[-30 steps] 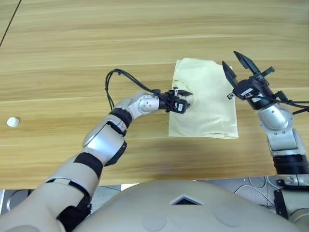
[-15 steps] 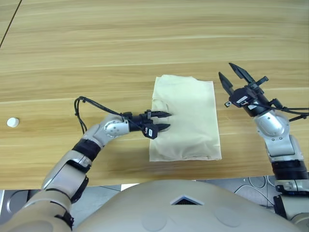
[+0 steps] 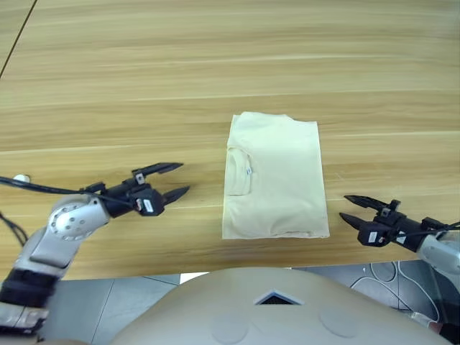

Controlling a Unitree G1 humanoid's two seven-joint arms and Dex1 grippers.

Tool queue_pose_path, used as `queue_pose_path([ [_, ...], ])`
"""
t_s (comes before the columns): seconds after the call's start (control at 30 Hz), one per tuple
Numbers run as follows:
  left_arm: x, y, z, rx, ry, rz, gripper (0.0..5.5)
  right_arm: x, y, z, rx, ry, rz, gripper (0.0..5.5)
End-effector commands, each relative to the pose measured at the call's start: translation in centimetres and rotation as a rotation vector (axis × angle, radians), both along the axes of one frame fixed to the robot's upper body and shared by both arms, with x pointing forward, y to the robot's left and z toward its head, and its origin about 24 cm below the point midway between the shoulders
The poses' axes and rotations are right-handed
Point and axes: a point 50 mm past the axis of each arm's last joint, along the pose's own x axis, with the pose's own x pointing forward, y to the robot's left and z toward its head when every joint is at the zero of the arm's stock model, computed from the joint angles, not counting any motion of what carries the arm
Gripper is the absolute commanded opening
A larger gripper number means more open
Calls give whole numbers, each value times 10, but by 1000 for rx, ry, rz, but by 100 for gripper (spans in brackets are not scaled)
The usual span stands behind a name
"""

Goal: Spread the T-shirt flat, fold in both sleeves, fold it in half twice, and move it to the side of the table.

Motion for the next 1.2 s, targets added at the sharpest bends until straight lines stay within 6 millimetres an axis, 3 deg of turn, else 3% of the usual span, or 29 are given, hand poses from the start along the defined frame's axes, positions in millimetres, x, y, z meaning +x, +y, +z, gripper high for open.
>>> queue_pose_path([
  [0.03, -21, -7, -12, 147, 136, -203, 332, -15, 16, -2, -29, 112, 99, 273],
  [0.2, -24, -35, -26, 118, 178, -363, 332, -23, 28, -3, -9, 163, 171, 273],
  [0.47, -9, -54, -47, 125, 123, -459, 332, -16, 33, -6, 25, 122, 172, 273],
  [0.7, -1, -71, -49, 73, 18, -493, 332, -11, 34, -5, 29, 106, 200, 273],
  [1.2, -16, -84, -54, 39, 55, -580, 332, -15, 26, -1, 9, 98, 189, 273],
])
